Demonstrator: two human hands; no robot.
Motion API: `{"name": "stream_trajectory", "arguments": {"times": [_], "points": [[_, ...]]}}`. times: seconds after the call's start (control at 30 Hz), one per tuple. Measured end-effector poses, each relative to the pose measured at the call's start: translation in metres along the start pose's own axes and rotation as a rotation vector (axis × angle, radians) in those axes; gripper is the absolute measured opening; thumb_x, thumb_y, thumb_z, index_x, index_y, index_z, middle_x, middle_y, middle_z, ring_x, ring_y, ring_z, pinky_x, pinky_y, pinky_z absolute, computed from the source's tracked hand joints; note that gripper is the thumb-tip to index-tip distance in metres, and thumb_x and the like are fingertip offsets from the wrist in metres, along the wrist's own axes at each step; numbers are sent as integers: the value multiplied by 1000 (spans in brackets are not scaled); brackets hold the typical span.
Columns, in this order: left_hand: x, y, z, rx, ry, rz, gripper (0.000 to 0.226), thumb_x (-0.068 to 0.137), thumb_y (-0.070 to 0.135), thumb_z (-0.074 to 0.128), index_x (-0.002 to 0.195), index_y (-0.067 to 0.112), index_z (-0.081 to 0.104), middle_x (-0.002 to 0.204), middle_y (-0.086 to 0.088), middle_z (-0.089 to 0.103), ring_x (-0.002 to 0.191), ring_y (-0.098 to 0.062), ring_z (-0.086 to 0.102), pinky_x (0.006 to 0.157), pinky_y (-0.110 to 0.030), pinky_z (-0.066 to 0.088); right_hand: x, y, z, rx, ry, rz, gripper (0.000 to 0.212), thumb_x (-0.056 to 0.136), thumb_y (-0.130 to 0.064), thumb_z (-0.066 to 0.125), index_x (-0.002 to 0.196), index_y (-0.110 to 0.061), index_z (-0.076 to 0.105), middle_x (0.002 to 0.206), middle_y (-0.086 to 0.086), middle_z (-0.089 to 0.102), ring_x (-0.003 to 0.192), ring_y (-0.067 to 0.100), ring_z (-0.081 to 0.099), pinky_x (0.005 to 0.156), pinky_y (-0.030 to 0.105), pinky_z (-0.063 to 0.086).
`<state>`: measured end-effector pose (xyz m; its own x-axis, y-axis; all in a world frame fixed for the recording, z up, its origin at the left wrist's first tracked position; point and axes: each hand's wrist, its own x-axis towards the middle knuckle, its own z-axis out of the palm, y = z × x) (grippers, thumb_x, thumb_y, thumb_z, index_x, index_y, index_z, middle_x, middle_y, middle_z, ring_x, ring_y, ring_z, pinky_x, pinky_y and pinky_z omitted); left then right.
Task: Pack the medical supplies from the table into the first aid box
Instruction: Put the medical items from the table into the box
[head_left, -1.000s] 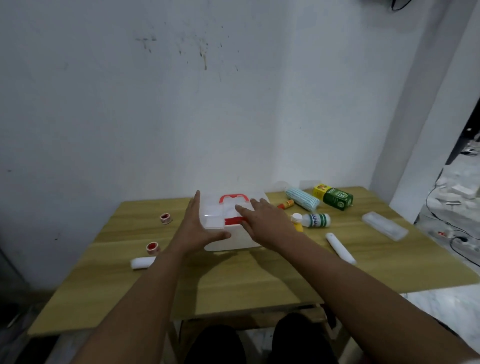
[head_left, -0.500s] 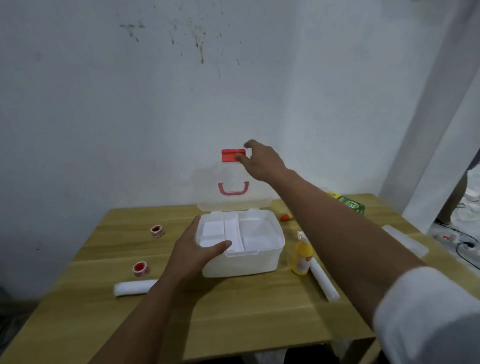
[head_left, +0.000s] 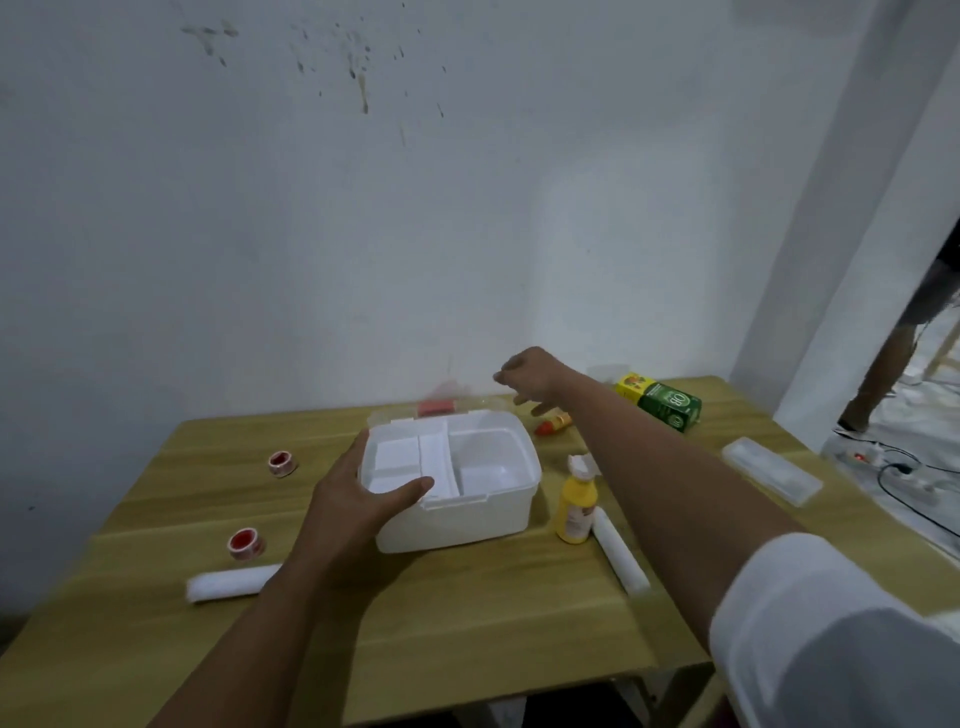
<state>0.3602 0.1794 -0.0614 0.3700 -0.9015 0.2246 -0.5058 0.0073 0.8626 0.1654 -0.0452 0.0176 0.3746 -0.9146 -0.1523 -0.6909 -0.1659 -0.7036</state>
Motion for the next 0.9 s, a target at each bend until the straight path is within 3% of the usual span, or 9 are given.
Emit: {"name": "stream_trajectory", "arguments": {"times": [0.07, 0.17, 0.23, 0.4, 0.53, 0.63, 0.73, 0.83, 0.9], "points": [[3, 1, -1, 14, -27, -23, 93, 57, 66, 85, 138, 52, 42, 125, 21, 56, 112, -12, 54, 77, -28, 49, -4, 22, -20, -98, 130, -18, 44, 99, -27, 62, 137, -6, 62, 134, 14, 65, 117, 33, 66, 86, 40, 57], [7, 1, -4, 15, -89, -41, 118, 40, 80, 82, 146, 46, 40, 129, 19, 56, 114, -13, 54, 80, -29, 50, -7, 73, -55, -263, 321, 50, 44, 94, -20, 59, 137, -10, 62, 142, 12, 61, 129, 32, 57, 107, 39, 47], [10, 2, -5, 18, -117, -26, 113, 37, 82, 81, 139, 53, 42, 123, 27, 56, 110, -8, 55, 78, -27, 50, -7, 113, -75, -339, 365, 152, 49, 93, -18, 57, 141, -8, 55, 144, 15, 56, 130, 35, 55, 107, 41, 46], [12, 7, -3, 40, -125, 7, 94, 36, 87, 77, 121, 67, 43, 115, 39, 51, 103, 0, 53, 74, -23, 49, 11, 199, -99, -481, 333, 407, 72, 86, -35, 65, 147, -15, 35, 141, 20, 46, 131, 42, 46, 107, 52, 43], [14, 9, 0, 46, -112, 12, 88, 37, 87, 77, 116, 72, 41, 114, 40, 50, 102, 2, 53, 73, -22, 49, 22, 235, -104, -528, 339, 345, 55, 77, -33, 67, 130, -18, 57, 115, 10, 65, 100, 33, 65, 88, 45, 57], [15, 8, 0, 42, -113, 5, 86, 45, 75, 83, 121, 67, 43, 117, 37, 54, 106, 1, 55, 76, -24, 50, 5, 218, -110, -533, 415, 244, 38, 82, -25, 70, 117, -11, 67, 107, 13, 70, 86, 30, 64, 75, 36, 54], [15, 7, 0, 44, -110, 0, 94, 49, 70, 85, 133, 58, 44, 121, 31, 58, 108, 0, 56, 76, -24, 51, -10, 176, -125, -489, 461, 140, 33, 82, -22, 76, 108, -2, 69, 105, 21, 71, 86, 33, 63, 70, 33, 47], [16, 5, 0, 45, -108, -7, 99, 51, 69, 87, 139, 52, 44, 124, 25, 59, 110, -5, 56, 75, -25, 51, -30, 110, -132, -404, 454, -31, 40, 73, -21, 86, 108, -6, 73, 105, 19, 74, 94, 35, 67, 77, 38, 54], [16, 5, -1, 44, -113, 0, 97, 53, 66, 87, 139, 50, 45, 125, 24, 59, 110, -6, 56, 75, -24, 50, -49, 62, -125, -391, 359, -147, 49, 72, -21, 89, 117, -8, 74, 111, 15, 74, 103, 32, 67, 89, 40, 54]]}}
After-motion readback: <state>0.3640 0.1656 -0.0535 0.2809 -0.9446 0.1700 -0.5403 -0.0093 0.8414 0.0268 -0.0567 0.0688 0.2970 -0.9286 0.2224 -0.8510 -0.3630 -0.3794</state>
